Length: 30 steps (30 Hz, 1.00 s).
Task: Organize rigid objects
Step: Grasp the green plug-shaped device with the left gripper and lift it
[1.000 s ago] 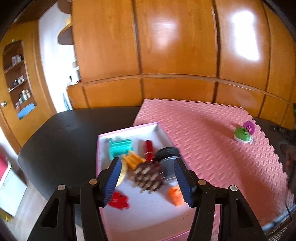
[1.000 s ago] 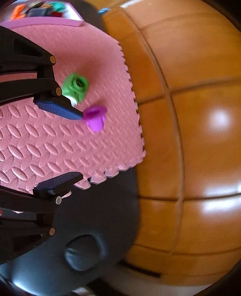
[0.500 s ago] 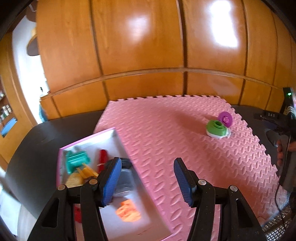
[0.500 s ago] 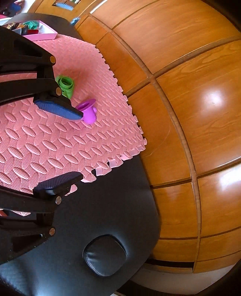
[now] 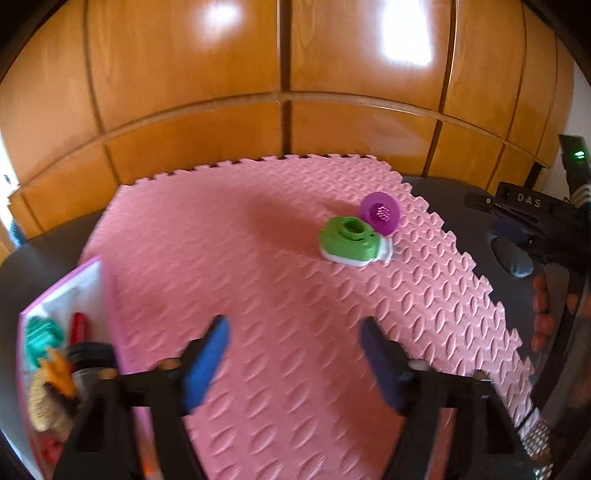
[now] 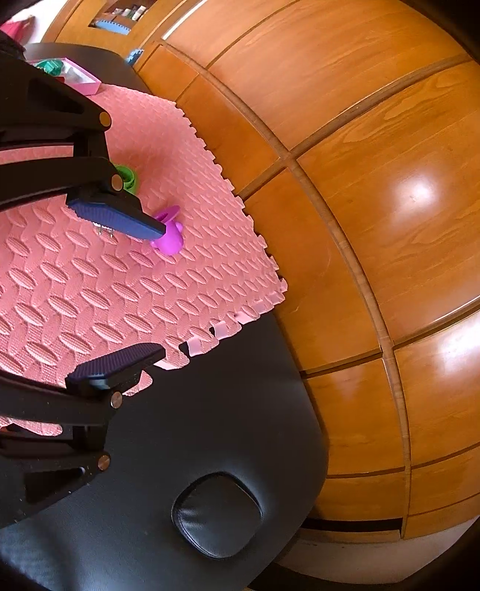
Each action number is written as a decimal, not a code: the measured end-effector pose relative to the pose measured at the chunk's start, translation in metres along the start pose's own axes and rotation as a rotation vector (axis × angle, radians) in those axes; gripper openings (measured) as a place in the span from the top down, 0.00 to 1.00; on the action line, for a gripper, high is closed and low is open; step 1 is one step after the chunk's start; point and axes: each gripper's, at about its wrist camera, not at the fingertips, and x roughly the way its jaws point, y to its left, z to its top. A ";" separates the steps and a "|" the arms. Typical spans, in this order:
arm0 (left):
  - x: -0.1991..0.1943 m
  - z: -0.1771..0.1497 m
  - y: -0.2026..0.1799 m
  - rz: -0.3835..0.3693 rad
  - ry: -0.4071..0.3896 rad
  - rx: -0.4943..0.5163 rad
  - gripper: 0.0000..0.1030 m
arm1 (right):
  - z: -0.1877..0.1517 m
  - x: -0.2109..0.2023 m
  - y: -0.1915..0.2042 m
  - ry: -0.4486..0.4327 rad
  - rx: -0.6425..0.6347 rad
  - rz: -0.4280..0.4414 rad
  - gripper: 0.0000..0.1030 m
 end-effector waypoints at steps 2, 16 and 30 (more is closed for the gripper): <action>0.010 0.005 -0.005 -0.021 0.009 0.002 0.14 | 0.000 0.000 0.001 0.002 0.002 0.009 0.43; 0.094 0.054 -0.054 -0.100 0.039 0.101 0.07 | 0.002 0.007 -0.003 0.046 0.042 0.048 0.43; 0.137 0.060 -0.047 -0.186 0.086 0.067 0.21 | 0.001 0.014 -0.004 0.078 0.055 0.053 0.43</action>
